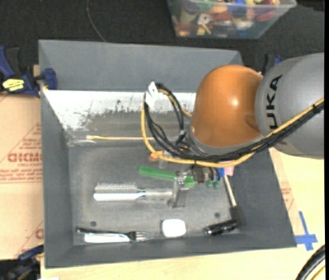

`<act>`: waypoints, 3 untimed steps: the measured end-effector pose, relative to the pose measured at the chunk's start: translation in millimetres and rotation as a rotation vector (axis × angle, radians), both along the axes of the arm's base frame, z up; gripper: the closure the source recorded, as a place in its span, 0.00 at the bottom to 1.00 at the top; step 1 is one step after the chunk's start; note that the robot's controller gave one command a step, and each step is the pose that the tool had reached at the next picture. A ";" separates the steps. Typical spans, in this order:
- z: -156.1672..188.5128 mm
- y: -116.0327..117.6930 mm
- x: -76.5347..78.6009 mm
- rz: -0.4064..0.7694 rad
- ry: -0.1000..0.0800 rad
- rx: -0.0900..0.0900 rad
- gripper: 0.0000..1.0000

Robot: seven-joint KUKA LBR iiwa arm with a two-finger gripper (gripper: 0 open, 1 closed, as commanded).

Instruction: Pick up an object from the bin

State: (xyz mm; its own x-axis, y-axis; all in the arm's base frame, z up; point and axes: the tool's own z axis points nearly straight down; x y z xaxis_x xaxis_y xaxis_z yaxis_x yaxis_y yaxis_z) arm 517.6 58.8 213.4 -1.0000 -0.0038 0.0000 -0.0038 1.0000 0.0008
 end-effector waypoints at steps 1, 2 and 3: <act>0.6 -0.1 0.2 -0.003 -0.001 0.000 0.00; -99.5 34.1 18.9 0.190 -0.007 -0.001 0.00; -80.7 47.4 18.5 0.279 -0.012 -0.002 0.00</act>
Offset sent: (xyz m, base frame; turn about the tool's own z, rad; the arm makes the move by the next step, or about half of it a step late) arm 0.0237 0.0498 -0.1434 -0.2707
